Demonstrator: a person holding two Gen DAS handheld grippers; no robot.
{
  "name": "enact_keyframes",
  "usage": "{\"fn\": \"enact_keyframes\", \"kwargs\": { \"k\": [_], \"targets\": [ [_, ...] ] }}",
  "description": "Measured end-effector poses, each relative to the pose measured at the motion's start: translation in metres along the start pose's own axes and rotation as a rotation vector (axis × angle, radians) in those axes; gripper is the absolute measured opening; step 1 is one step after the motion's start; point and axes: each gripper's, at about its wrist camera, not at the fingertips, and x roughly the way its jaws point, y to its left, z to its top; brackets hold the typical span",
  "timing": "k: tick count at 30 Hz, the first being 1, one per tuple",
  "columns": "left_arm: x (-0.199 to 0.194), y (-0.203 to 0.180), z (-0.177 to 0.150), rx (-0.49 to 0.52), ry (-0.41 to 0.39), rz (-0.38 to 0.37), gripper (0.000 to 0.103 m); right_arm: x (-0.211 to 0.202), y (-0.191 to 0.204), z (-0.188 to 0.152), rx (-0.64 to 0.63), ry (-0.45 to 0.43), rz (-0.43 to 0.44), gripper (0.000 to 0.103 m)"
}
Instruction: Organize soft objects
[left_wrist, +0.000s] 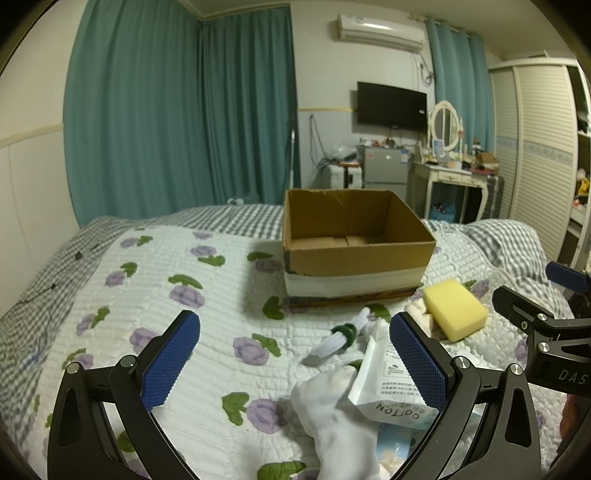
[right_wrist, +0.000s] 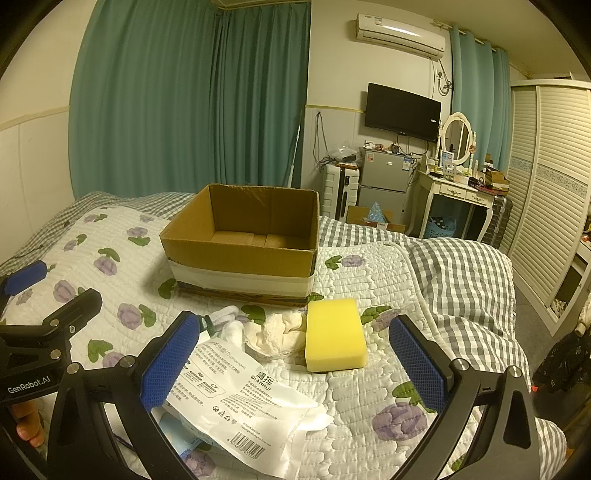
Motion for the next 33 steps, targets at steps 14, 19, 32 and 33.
{"fn": "enact_keyframes", "kwargs": {
  "k": [14, 19, 32, 33],
  "targets": [
    [0.002, 0.002, 0.000, 0.002, 0.001, 0.001, 0.103, 0.001, 0.000, -0.001, -0.001, 0.003, 0.000, 0.103],
    [0.002, 0.002, 0.000, 0.001, 0.001, 0.001, 0.103, 0.001, 0.000, -0.001, -0.002, 0.000, -0.001, 0.103],
    [-0.022, 0.010, 0.019, -0.003, 0.009, -0.006, 0.103, -0.028, 0.008, 0.024, -0.045, -0.026, 0.029, 0.103],
    [-0.022, 0.010, 0.019, -0.004, 0.017, -0.006, 0.103, -0.030, 0.010, 0.025, -0.058, -0.020, 0.028, 0.103]
  ]
}}
